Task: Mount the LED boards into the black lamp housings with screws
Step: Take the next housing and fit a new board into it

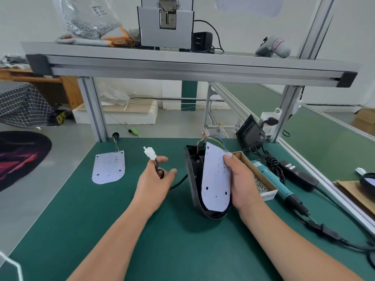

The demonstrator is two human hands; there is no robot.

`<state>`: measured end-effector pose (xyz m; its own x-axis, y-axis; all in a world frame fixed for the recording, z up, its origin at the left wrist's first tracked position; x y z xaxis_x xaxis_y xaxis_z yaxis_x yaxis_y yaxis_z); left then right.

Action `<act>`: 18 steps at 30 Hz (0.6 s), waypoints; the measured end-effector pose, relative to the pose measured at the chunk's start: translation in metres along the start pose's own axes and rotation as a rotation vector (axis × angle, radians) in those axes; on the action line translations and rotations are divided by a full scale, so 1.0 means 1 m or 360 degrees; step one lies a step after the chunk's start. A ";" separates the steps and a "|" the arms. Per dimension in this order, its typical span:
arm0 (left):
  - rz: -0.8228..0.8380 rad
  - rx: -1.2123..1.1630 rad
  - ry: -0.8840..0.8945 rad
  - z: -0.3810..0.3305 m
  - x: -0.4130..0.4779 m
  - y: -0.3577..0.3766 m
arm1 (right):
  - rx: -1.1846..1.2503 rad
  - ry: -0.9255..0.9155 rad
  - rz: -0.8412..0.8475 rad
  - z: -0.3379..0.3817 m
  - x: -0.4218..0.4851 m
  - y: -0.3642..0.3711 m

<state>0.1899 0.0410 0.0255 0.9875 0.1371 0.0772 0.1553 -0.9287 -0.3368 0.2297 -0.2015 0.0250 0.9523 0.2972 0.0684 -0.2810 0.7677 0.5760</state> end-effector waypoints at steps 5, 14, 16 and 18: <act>0.0470 0.0417 0.0027 -0.013 -0.011 0.017 | 0.0029 -0.0011 -0.0042 -0.002 -0.001 -0.002; 0.0482 0.0110 -0.0001 -0.014 -0.014 0.023 | 0.0006 0.0084 -0.0037 -0.010 0.000 0.000; 0.0463 -0.0097 -0.0040 -0.014 -0.015 0.026 | -0.0018 0.0102 -0.0053 -0.012 0.000 0.000; 0.0420 -0.0243 -0.0052 -0.016 -0.018 0.027 | -0.0034 0.0129 -0.0045 -0.014 0.000 0.004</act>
<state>0.1764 0.0079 0.0297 0.9940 -0.1068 -0.0252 -0.1097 -0.9744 -0.1963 0.2268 -0.1901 0.0161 0.9474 0.3198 -0.0145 -0.2575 0.7881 0.5592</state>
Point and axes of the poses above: each hand's wrist, its own x-axis towards the middle knuckle, its own y-axis out of the palm, z = x × y, the point moved 8 cm from there along x, towards the middle knuckle, and after that the axes turned 9 degrees about z, right-handed, at the moved point
